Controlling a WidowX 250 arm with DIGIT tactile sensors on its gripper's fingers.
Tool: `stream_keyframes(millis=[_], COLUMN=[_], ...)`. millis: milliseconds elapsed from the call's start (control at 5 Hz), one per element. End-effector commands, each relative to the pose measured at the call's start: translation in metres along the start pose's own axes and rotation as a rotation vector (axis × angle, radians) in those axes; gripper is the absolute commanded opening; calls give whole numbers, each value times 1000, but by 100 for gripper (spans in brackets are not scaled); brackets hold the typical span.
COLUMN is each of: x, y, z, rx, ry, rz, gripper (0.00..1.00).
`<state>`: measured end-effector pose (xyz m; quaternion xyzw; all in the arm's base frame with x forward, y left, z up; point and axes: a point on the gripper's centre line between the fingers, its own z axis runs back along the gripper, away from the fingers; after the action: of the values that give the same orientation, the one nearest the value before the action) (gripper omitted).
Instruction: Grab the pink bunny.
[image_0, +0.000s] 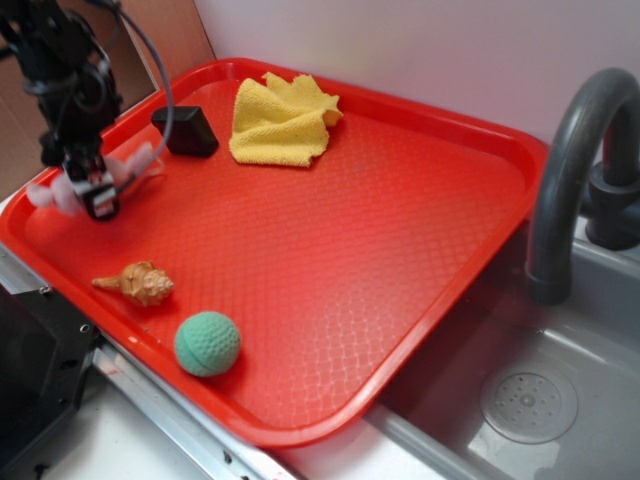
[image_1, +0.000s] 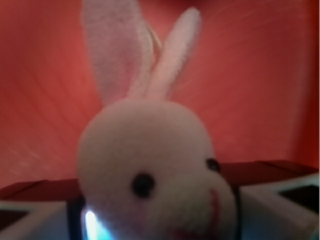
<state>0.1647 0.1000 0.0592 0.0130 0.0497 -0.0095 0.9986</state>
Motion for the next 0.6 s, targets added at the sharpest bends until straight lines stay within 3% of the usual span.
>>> stream_keyframes(millis=[0,200,400], x=[12,8,1], y=[-26,-52,-58], z=[76,122,144], rx=[-18,-25,-43], ry=[-120,-174,-234], rz=[209,219,260], gripper=[0,0,0])
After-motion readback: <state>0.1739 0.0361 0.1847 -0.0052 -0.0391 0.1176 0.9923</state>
